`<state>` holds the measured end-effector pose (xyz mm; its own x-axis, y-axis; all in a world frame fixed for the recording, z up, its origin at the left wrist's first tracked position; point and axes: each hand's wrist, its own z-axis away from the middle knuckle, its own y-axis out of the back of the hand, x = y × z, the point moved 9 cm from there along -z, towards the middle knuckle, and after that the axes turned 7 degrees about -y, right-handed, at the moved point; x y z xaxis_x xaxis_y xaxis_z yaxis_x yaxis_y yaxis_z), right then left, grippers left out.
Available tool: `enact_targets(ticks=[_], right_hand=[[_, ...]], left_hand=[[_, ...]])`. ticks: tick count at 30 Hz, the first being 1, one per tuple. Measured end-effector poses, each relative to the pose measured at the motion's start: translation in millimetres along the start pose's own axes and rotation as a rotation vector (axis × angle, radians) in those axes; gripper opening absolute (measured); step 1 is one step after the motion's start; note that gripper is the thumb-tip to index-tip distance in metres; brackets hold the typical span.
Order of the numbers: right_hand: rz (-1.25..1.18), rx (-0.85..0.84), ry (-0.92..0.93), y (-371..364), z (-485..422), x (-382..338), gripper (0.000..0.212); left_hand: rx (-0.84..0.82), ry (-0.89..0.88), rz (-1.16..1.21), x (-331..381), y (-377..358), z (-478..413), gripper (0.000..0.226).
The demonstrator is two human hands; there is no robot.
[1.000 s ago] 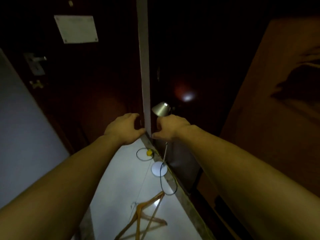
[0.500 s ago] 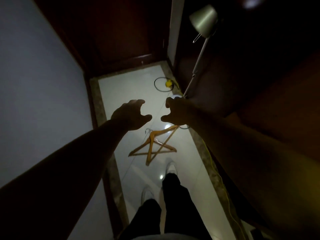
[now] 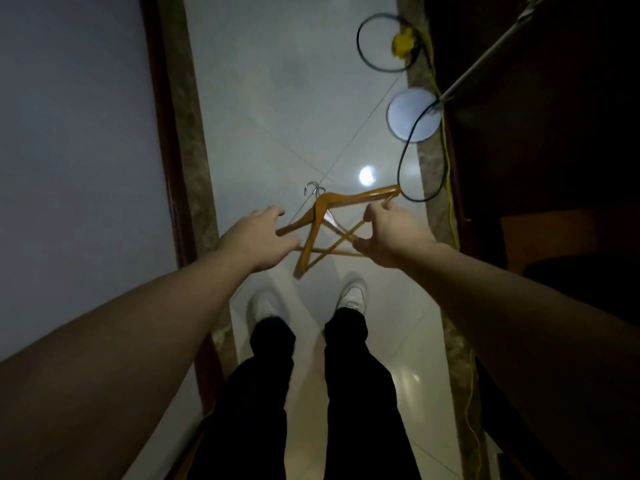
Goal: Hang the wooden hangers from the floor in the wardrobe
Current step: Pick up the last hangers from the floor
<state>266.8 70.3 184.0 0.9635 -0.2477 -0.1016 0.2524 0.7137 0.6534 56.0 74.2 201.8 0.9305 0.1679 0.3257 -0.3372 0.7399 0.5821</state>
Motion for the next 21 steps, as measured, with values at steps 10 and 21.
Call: enact_targets(ticks=[10, 21], right_hand=[[-0.051, 0.022, -0.134, -157.2, -204.6, 8.8, 0.060], [0.162, 0.087, 0.027, -240.0, -408.0, -11.4, 0.072]], left_hand=[[-0.113, 0.064, 0.071, -113.0, -126.8, -191.9, 0.070], [-0.111, -0.018, 0.094, -156.4, -246.4, -380.3, 0.101]])
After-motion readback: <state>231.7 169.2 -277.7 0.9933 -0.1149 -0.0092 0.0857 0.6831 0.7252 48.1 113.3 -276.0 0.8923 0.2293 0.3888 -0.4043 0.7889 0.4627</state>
